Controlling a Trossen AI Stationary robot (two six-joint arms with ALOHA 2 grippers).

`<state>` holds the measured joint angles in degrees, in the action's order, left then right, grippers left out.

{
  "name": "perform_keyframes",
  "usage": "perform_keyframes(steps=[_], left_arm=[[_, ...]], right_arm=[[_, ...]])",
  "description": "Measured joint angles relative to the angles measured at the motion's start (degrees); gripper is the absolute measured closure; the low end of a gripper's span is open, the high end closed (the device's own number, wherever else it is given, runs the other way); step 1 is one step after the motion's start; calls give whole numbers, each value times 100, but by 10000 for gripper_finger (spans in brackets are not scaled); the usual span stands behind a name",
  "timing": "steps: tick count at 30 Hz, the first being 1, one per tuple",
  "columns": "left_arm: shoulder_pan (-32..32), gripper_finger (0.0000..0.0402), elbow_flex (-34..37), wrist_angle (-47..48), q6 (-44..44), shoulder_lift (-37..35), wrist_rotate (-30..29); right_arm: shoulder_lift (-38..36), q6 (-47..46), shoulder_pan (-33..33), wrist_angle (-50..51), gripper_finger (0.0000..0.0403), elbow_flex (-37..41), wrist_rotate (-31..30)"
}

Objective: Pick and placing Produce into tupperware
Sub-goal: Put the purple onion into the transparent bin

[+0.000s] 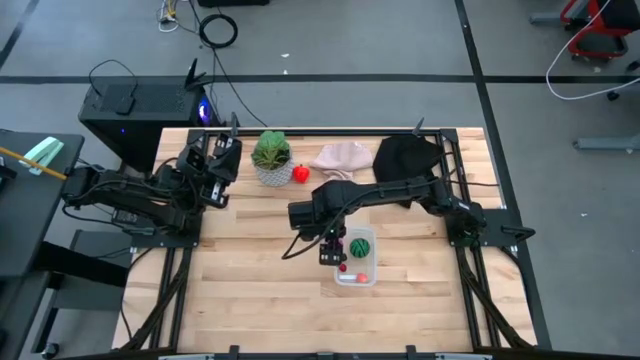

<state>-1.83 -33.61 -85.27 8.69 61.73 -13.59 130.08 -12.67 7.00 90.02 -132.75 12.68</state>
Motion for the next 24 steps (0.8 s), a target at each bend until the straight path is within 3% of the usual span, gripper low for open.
perform_keyframes(steps=[13, 16, 21, 24], left_arm=[[0, 391, 0, 1, 13, 0, 31], [0, 384, -1, 0, 35, 0, 31], [0, 378, 0, 8, 115, -2, 34], [-1, 382, 0, 10, 105, -2, 34]], right_arm=[[-245, -593, 31, 7, 157, 226, 99], [-492, -705, 19, -6, 158, 726, 108], [-1589, -932, 11, -73, 158, 1981, -98], [-2135, -1360, -12, -731, 158, 2828, -101]])
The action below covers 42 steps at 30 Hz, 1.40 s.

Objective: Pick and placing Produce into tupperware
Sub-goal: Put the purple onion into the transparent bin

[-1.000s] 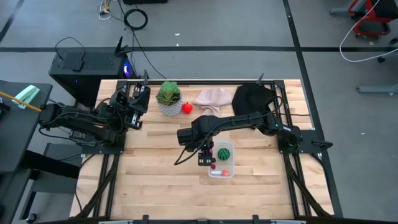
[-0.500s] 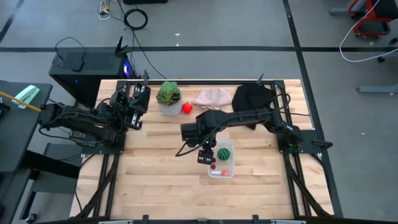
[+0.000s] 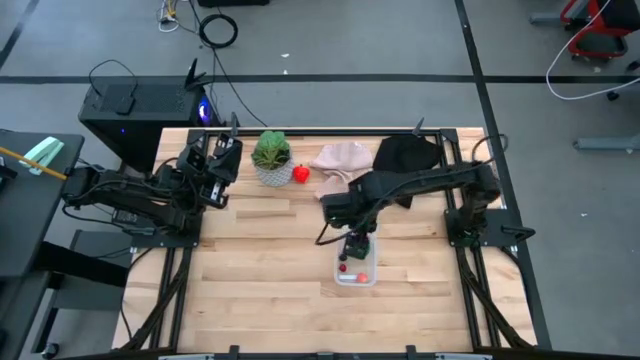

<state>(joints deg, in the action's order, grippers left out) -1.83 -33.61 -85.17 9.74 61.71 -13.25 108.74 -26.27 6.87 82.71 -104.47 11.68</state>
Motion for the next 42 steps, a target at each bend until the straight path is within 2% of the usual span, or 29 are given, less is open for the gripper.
perform_keyframes(steps=[3, 5, 8, 14, 25, 31, 42], left_arm=[[1, 387, 0, 2, -126, 0, -1], [1, 390, 0, 6, -143, 0, 1], [5, 387, 0, 9, -145, 0, -1], [5, 383, 0, 13, -145, 0, -1], [5, 386, -1, 65, -154, 1, -1], [5, 378, -2, 65, -160, 0, -1], [5, 389, -2, 63, -158, 0, -1]], right_arm=[[-422, -567, 26, -1145, 158, 692, 148], [-513, -747, 76, -1538, 158, 1036, 126], [-552, -741, 155, -1593, 158, 1456, 24], [-555, -717, 394, -1911, 158, 2122, 227], [-563, -871, 601, -2481, 158, 2155, 461], [-563, -877, 603, -2479, 145, 2155, 498], [-563, -877, 603, -2478, 125, 2154, 514]])
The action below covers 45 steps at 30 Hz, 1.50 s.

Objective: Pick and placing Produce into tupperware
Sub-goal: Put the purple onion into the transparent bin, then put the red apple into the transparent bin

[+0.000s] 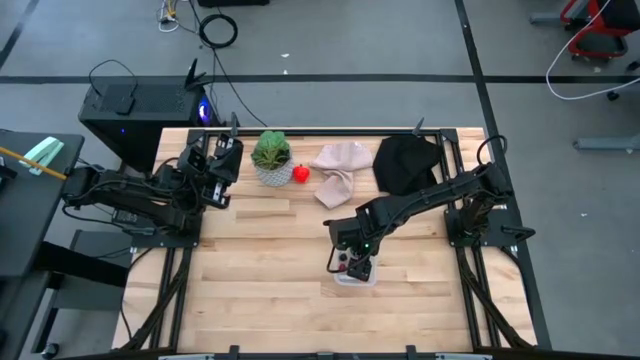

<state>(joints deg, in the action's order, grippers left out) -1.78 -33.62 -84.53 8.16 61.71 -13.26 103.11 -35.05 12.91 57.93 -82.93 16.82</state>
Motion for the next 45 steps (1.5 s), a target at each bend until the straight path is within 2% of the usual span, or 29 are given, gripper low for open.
perform_keyframes(steps=[9, 34, 45], left_arm=[[0, 379, 1, -2, 14, 0, 0], [0, 391, -1, 0, 15, 0, 0], [0, 368, -1, -2, 195, 2, 0]], right_arm=[[0, 0, 0, 2, 124, -1, -2], [0, 2, -2, 2, 126, -3, -4], [0, -158, -2, 2, 126, -5, -2]])
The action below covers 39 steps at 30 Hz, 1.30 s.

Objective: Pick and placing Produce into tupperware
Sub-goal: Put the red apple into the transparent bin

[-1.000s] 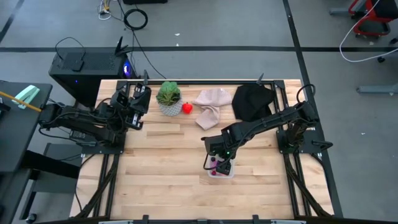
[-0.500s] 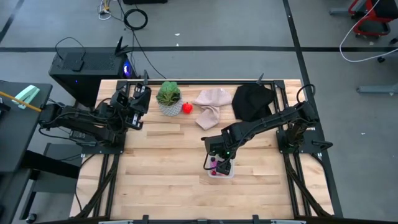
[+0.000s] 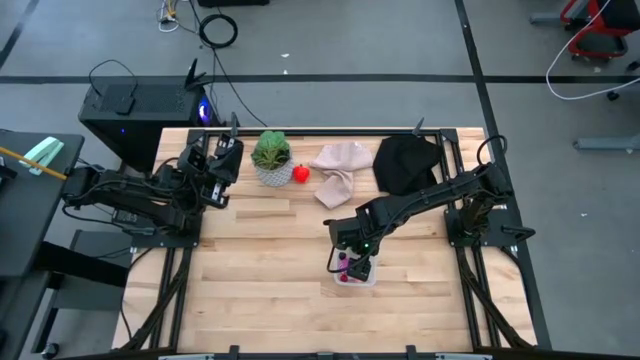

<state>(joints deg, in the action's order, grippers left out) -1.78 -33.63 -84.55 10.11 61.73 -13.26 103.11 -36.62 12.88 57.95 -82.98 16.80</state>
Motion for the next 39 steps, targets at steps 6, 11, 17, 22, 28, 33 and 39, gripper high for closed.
perform_keyframes(steps=[6, 11, 17, 22, 28, 33, 39], left_arm=[[0, 367, 0, 2, 18, 0, 0], [0, 368, 0, 0, 116, 0, 0], [0, 361, 0, 55, 169, 0, 0], [0, 364, 0, 52, 170, 0, 0], [0, 365, 0, 78, 129, 0, 0], [11, 358, 0, 175, 122, 2, 0], [11, 362, 0, 273, -28, 0, 0]], right_arm=[[0, -70, 0, -9, 126, 0, 0], [0, -72, 0, -96, 126, 0, -26], [0, -74, -8, -138, 127, 0, -127], [-113, -25, -219, 218, 150, -205, 110], [-238, 991, -1148, 799, 193, -1265, -286], [-152, 1624, -2309, 766, 220, -1923, -297], [67, 2187, -3271, -117, 222, -2026, -30]])
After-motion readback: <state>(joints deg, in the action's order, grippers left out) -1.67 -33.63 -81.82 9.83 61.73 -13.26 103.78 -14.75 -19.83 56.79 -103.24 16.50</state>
